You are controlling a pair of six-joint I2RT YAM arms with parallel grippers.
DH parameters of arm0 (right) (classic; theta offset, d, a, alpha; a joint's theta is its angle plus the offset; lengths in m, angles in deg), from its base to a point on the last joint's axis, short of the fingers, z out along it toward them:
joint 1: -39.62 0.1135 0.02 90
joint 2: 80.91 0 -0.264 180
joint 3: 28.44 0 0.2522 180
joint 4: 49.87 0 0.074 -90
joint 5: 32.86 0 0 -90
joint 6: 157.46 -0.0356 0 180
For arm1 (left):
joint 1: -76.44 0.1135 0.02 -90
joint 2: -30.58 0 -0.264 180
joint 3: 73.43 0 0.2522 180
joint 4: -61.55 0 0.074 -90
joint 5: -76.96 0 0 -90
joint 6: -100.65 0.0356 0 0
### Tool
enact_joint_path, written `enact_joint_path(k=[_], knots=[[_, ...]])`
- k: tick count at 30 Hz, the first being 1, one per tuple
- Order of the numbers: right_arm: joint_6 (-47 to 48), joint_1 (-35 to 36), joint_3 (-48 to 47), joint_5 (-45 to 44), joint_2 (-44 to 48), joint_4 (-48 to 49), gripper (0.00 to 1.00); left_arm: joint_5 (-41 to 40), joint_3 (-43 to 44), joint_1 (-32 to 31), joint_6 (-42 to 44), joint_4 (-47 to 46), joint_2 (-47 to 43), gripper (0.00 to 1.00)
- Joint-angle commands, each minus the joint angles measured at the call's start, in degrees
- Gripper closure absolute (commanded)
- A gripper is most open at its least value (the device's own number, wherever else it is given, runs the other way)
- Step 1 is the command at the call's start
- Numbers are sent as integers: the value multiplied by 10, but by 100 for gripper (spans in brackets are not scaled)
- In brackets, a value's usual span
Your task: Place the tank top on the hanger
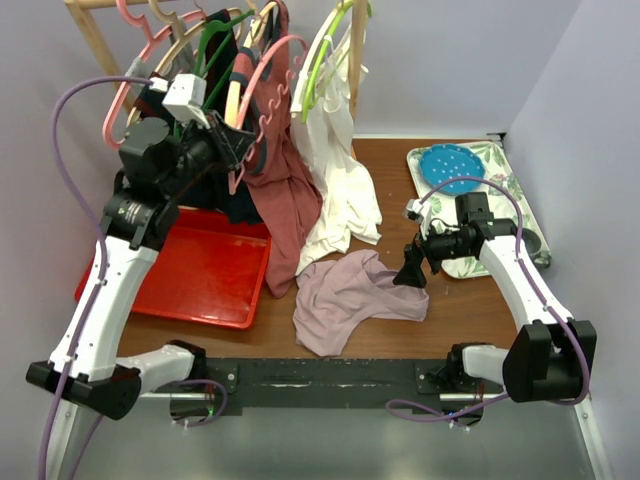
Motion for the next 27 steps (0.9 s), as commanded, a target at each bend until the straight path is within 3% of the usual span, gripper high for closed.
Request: enact_joint_path(k=[1,9,15,27], knots=[[10,-3,-13,17,1,-2,1,-65,29,-16,20,-68,9,100],[13,-4,-14,17,0,-6,1,-190,31,-18,30,-134,27,100],[16,-4,-14,19,2,-9,2,-285,26,-17,41,-128,18,100],[25,-7,-17,25,5,-20,1,-358,32,37,57,-98,2,100]])
